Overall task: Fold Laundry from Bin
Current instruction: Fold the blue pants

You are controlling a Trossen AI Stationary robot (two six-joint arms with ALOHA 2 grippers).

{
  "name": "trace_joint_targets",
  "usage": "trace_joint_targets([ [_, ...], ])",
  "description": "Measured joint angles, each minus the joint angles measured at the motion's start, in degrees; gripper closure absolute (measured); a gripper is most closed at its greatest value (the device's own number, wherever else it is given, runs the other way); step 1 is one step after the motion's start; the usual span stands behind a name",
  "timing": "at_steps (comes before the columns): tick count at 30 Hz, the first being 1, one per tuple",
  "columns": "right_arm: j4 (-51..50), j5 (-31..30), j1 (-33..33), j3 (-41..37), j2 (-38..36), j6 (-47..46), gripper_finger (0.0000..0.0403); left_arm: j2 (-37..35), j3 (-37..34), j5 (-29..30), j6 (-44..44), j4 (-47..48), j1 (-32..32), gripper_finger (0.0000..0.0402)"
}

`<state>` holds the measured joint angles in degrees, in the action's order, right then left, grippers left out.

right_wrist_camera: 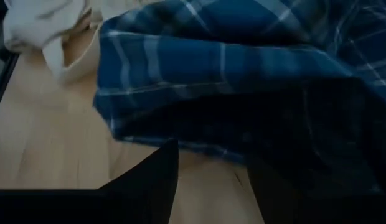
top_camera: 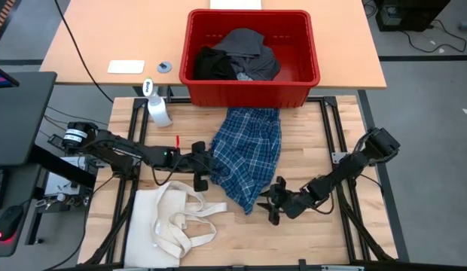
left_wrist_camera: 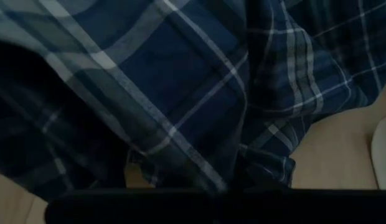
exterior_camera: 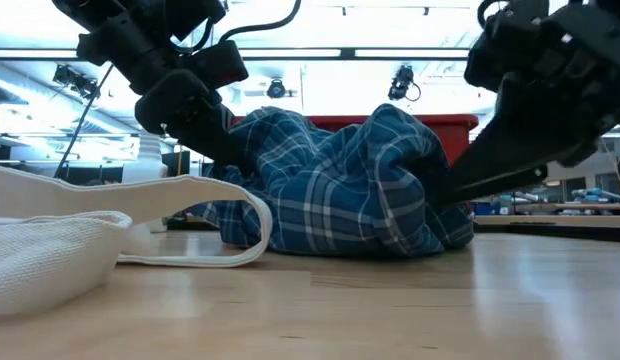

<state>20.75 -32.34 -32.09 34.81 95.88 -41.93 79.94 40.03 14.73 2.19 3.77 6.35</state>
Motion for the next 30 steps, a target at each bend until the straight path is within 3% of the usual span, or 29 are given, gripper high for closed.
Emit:
trace_joint_targets([
  [6,15.4,0.7,1.8,-0.4,6.7,0.5,0.0165,0.0,0.0,0.0,-0.3,-0.1,0.3,0.039],
  [11,21.1,4.7,3.2,-0.5,10.8,-4.7,0.0108,0.0,0.0,-0.8,-0.4,0.1,1.7,0.039],
  [18,29.3,4.8,1.4,-1.9,11.3,-6.6,0.0045,0.0,0.0,-0.9,-0.4,2.0,3.0,0.039],
  [23,37.0,2.0,0.1,-5.7,11.2,-11.2,0.0029,0.0,0.0,-0.9,0.0,3.0,3.6,0.039],
  [30,41.1,-9.3,-0.6,-9.5,11.8,-25.1,0.0027,0.0,0.0,-0.9,2.1,2.6,5.5,0.039],
])
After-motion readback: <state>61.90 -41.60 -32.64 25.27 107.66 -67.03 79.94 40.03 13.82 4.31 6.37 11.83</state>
